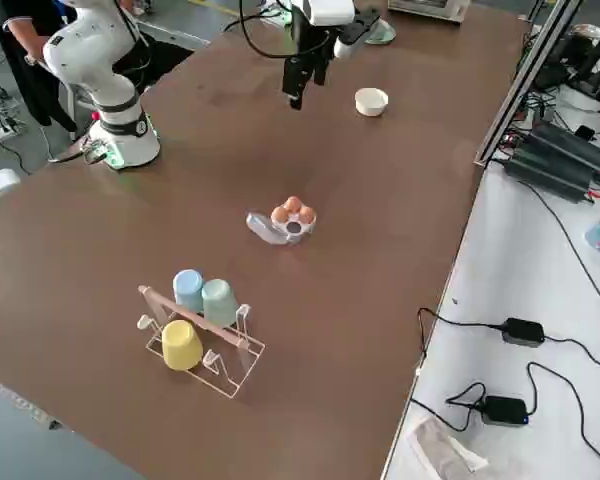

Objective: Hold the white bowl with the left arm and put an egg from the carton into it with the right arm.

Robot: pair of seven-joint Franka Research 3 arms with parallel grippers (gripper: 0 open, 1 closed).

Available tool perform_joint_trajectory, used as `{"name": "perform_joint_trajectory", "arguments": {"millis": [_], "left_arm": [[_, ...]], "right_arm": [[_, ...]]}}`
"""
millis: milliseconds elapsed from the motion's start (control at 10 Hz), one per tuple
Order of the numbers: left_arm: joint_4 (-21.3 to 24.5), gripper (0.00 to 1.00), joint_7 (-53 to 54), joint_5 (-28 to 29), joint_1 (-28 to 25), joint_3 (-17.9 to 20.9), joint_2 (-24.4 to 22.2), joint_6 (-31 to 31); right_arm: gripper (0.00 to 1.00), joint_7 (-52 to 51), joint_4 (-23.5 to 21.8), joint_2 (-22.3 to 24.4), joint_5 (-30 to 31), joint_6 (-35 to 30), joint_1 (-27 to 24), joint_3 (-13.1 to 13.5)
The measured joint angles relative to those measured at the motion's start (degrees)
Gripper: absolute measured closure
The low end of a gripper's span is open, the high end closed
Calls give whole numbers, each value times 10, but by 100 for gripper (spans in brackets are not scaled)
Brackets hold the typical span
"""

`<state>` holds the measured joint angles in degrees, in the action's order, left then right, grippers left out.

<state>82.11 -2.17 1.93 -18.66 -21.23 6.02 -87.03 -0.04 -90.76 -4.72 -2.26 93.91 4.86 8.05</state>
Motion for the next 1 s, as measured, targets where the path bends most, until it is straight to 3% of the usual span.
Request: {"name": "perform_joint_trajectory", "arguments": {"millis": [400, 800, 1000], "left_arm": [[-1, 0, 1, -25, 11, -2, 1, 2], [6, 0, 13, -168, 10, -1, 52, 6], [6, 0, 73, -274, -12, 6, 101, 3]], "right_arm": [[0, 2, 0, 0, 0, 1, 1, 0], [0, 4, 0, 0, 0, 1, 1, 0], [0, 5, 0, 0, 0, 1, 1, 0]]}}
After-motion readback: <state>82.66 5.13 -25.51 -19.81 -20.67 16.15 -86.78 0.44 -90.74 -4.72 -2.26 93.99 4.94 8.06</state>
